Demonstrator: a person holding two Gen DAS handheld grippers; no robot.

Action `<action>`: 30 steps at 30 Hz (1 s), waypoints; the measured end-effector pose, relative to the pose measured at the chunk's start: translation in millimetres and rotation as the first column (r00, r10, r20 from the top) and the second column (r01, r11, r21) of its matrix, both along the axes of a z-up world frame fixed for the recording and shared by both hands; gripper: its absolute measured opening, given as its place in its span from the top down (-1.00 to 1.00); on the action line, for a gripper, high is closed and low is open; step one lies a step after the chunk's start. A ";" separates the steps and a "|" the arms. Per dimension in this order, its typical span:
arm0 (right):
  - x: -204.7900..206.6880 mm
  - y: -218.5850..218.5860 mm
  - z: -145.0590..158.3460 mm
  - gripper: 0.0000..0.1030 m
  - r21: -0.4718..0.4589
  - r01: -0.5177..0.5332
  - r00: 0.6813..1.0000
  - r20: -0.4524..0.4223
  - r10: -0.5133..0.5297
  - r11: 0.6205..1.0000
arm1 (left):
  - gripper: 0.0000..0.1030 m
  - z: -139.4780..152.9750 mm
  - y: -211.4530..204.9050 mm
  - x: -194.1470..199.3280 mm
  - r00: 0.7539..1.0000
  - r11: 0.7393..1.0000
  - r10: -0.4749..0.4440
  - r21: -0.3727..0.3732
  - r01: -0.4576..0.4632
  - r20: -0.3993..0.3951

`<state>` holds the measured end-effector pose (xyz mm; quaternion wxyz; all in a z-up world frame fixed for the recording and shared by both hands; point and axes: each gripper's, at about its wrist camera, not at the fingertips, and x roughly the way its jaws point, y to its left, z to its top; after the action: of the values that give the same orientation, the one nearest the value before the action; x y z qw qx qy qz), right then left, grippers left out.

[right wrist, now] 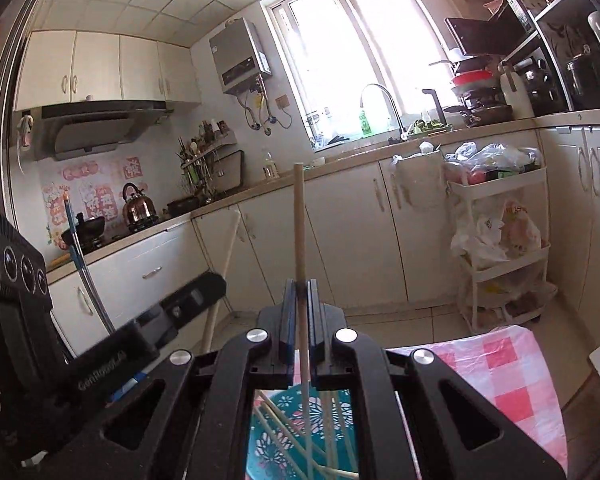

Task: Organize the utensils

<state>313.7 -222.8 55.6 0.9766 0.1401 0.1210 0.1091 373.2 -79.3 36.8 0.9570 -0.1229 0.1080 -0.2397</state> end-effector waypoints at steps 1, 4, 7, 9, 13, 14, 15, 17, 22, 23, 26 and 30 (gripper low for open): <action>2.5 0.6 -6.4 0.88 -0.015 0.002 1.000 -0.013 -0.002 1.000 | 0.91 -4.1 -3.4 5.2 1.000 1.000 0.015 -0.002 -0.015 0.010; 9.4 1.7 -29.4 0.88 -0.045 -0.011 0.997 -0.073 0.007 0.999 | 0.91 -21.2 -11.5 22.8 0.999 0.999 0.033 -0.023 -0.033 -0.021; 14.5 1.2 -51.3 0.88 -0.053 -0.038 0.988 -0.150 0.030 0.998 | 0.91 -40.0 -14.2 28.7 0.997 0.999 0.052 0.003 -0.052 -0.062; 12.0 -0.5 -61.6 0.76 -0.046 -0.041 0.983 -0.180 0.032 0.998 | 0.90 -51.5 -12.8 25.9 0.994 0.998 0.057 0.028 -0.055 -0.090; -7.6 -10.7 -67.7 0.58 -0.008 -0.020 0.984 -0.175 0.018 1.000 | 0.88 -65.6 -5.5 13.5 0.988 0.994 0.081 0.080 -0.071 -0.130; -14.9 -12.3 -67.3 0.55 -0.004 -0.016 0.985 -0.172 0.015 1.000 | 0.83 -68.0 -3.0 7.6 0.986 0.992 0.093 0.095 -0.080 -0.141; -21.0 -13.2 -66.4 0.46 -0.004 -0.013 0.985 -0.170 0.012 1.000 | 0.71 -69.8 -0.7 1.7 0.982 0.990 0.106 0.113 -0.089 -0.153; -39.1 -13.6 -64.4 0.21 -0.010 0.006 0.987 -0.162 -0.007 1.000 | 0.30 -70.5 3.7 -11.9 0.976 0.981 0.142 0.153 -0.117 -0.167; -80.3 -9.5 -66.9 -0.24 -0.035 0.035 0.982 -0.186 -0.041 0.999 | -0.43 -67.2 12.5 -56.0 0.956 0.947 0.244 0.252 -0.199 -0.163; -88.1 -8.4 -68.2 -0.28 -0.038 0.044 0.979 -0.196 -0.051 0.998 | -0.53 -67.2 15.0 -63.5 0.950 0.940 0.259 0.271 -0.207 -0.172; -109.5 -4.8 -72.2 -0.39 -0.045 0.055 0.971 -0.230 -0.064 0.998 | -0.67 -68.3 22.3 -84.5 0.938 0.929 0.283 0.302 -0.216 -0.200; -141.4 -0.9 -73.2 -0.54 -0.045 0.074 0.961 -0.262 -0.083 0.996 | -0.78 -65.7 36.2 -117.4 0.925 0.918 0.308 0.327 -0.226 -0.223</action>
<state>172.3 -223.8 -17.6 0.9577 0.1412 0.2459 0.0484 255.7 -43.1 -28.9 0.9645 -0.0240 0.2540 -0.0678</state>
